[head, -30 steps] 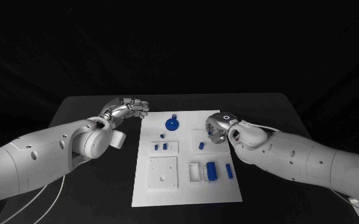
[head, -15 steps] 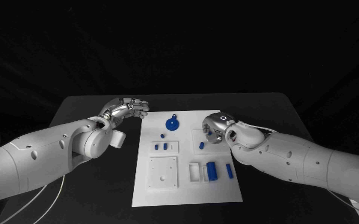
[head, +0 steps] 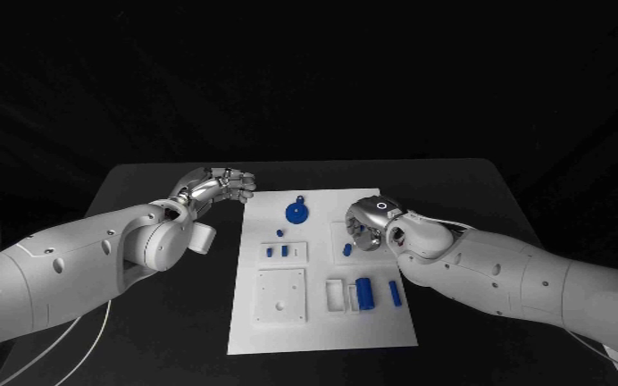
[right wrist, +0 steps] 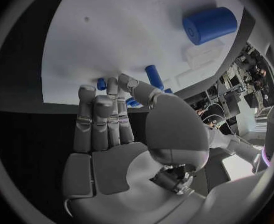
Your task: Assemble the parts on the task board
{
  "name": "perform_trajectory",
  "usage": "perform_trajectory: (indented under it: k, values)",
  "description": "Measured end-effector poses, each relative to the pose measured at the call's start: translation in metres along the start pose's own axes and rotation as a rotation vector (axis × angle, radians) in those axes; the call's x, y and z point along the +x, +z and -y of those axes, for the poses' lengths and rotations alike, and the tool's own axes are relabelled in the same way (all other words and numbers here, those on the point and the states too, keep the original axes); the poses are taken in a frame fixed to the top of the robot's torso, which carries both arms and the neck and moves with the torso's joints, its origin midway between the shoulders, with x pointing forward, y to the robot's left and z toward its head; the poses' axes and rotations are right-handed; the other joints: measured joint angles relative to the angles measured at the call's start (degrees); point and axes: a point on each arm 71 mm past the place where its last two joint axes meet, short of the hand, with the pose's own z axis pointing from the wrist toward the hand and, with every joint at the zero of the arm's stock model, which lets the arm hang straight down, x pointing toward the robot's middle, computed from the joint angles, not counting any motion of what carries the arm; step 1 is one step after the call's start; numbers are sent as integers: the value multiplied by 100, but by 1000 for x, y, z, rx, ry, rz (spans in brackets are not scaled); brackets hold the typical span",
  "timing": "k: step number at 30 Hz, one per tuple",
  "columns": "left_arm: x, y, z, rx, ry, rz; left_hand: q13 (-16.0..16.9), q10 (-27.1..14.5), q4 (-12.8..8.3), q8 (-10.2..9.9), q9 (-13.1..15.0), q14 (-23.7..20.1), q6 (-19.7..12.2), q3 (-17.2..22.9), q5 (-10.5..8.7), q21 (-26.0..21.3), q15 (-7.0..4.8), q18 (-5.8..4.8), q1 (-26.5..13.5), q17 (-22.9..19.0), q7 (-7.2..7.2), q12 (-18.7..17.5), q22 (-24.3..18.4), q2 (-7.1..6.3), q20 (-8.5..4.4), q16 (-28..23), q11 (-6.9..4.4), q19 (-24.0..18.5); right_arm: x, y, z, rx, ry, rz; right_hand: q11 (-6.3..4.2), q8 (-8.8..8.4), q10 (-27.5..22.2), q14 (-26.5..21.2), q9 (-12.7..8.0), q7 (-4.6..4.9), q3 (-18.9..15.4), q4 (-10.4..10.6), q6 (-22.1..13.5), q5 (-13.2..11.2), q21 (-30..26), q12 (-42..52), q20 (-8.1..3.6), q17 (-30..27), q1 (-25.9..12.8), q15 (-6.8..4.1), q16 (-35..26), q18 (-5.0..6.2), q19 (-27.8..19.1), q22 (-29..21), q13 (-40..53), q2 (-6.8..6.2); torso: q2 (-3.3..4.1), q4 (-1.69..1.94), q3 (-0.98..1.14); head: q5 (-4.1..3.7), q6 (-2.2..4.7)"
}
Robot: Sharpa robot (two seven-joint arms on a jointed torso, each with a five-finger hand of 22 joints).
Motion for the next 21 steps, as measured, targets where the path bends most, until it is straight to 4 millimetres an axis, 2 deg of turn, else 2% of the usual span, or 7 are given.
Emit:
perform_trajectory:
  k: [5,6,9,12,15,17,21]
  values:
    - [0,0,0,-2,0,0,-7,-21,-13,0,-4,0,0,-13,0,0,0,-2,0,1,0,0,0,0,0,-17,21,0,1,0,2,1,7,8,20,-5,15,0,-4,-8,32,32,8,0,0,-1,-10,-4,0,0,0,8,10,0,29,0,-2,-3,-1,-2,10]
    - [0,0,0,-2,0,0,-7,-21,-13,-4,-4,0,0,-13,0,0,0,-2,0,5,0,0,5,0,0,-18,21,0,1,0,2,0,13,11,81,-51,-48,-6,-22,3,51,51,-3,0,0,-32,-10,-9,-28,7,0,8,11,0,29,-28,-3,-3,-2,-2,13]
    - [0,0,0,-3,0,0,-7,-21,-13,-4,-4,0,0,-13,0,0,0,6,0,5,0,0,5,0,0,-19,21,0,2,-1,3,-1,29,17,126,-208,-270,4,-97,107,30,81,-282,0,0,-185,-10,-16,-141,129,0,8,11,0,29,-198,-3,-5,-1,-4,19]
    - [0,0,0,-3,0,0,-13,-21,-13,-4,-4,0,0,-13,0,0,0,55,0,5,0,0,4,0,0,-42,21,0,2,-3,5,-2,49,26,61,-322,-400,53,-148,104,-50,161,-400,0,0,-273,-10,-15,-183,271,0,8,11,1,29,-424,-4,-5,-2,-10,25]
    - [0,0,0,-4,0,0,-13,-21,-13,-4,-4,0,0,-13,0,0,0,57,0,5,0,0,4,0,0,-42,21,0,3,-5,6,-4,63,35,27,-337,-469,65,-158,113,-96,207,-431,0,0,-460,-15,-15,-173,349,0,8,5,5,29,-507,-3,-5,-2,-14,27]
    - [0,0,0,-4,0,1,-13,-21,-13,-4,-4,0,0,-13,0,0,0,56,0,5,0,0,4,0,0,-42,21,0,2,-5,7,-4,69,43,219,-338,-743,58,-159,255,-97,208,-674,0,0,-695,-29,-15,-173,397,-1,-82,-13,5,-162,-506,-4,-3,-1,-15,27]
    - [-1,0,0,-4,0,1,-12,-21,-13,-4,-4,0,0,-13,0,0,0,56,0,10,0,0,5,0,0,-41,21,0,2,-7,9,-2,82,55,273,-338,-797,51,-158,277,-111,222,-736,0,0,-700,-31,-21,-125,408,-1,-110,-12,4,-255,-554,-3,-3,-3,-20,37]
